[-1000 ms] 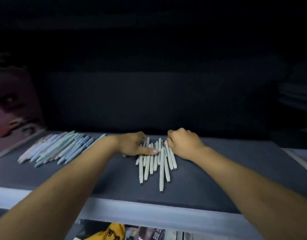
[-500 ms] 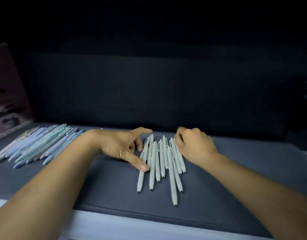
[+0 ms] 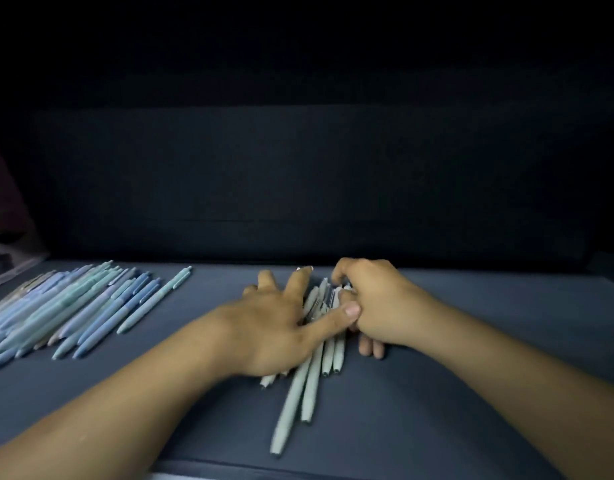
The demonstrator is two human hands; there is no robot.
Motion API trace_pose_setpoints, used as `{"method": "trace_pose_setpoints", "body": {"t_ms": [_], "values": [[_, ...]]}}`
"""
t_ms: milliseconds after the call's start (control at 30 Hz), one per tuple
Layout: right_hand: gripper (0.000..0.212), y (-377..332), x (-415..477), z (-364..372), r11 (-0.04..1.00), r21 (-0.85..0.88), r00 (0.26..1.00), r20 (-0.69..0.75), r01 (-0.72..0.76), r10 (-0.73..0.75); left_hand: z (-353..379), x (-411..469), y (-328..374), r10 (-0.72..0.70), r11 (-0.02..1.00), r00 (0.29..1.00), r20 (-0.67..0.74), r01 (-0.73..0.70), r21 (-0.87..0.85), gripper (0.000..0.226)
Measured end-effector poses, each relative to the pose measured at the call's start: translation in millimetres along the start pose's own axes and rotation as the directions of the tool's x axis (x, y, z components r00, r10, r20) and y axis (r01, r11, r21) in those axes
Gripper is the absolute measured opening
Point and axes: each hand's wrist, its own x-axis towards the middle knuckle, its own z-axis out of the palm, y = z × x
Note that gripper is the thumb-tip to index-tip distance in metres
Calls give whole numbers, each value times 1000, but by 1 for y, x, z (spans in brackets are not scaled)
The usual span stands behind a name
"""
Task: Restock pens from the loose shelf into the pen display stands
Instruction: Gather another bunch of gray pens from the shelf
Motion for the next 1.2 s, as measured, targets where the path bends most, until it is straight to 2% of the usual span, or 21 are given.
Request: {"method": "trace_pose_setpoints", "body": {"t_ms": [167, 367, 533, 600, 733, 833, 900, 967, 1033, 1100, 1133, 1200], "values": [[25, 8, 3, -2, 993, 112, 1000, -11, 27, -26, -11, -4, 0, 7, 998, 994, 107, -13, 54, 116], [23, 14, 4, -6, 990, 136, 999, -2, 45, -45, -14, 9, 10, -47, 995, 995, 85, 39, 90, 101], [25, 16, 9, -5, 987, 159, 999, -7, 32, -31, -17, 25, 22, -113, 971, 988, 108, 86, 223, 88], [26, 16, 9, -5, 985, 170, 999, -4, 34, -34, -22, 30, 27, -130, 953, 983, 131, 87, 289, 76], [26, 17, 5, -8, 984, 168, 998, 5, 56, -58, -22, 39, 33, -91, 950, 992, 92, 59, 307, 46], [34, 19, 2, -11, 981, 176, 996, 0, 86, -87, -19, 46, 32, -63, 962, 997, 36, 52, 267, 29], [43, 19, 0, -12, 977, 183, 994, -41, 108, -103, -16, 49, 31, -48, 963, 998, -42, 57, 263, 20], [48, 20, 2, -14, 969, 203, 982, -148, 143, -114, -14, 53, 27, -39, 966, 992, -123, 68, 248, 19], [43, 21, 7, -19, 958, 201, 941, -310, 204, -136, -18, 57, 17, -45, 990, 982, -184, 68, 123, 16], [32, 23, 12, -25, 951, 187, 881, -452, 245, -138, -27, 58, 7, -68, 985, 971, -230, 28, -171, 14], [28, 23, 13, -27, 941, 214, 858, -499, 263, -126, -32, 57, 3, -94, 931, 963, -252, -4, -364, 15], [29, 22, 13, -27, 901, 303, 825, -556, 310, -97, -43, 55, -1, -135, 705, 945, -300, -121, -699, 16]]}}
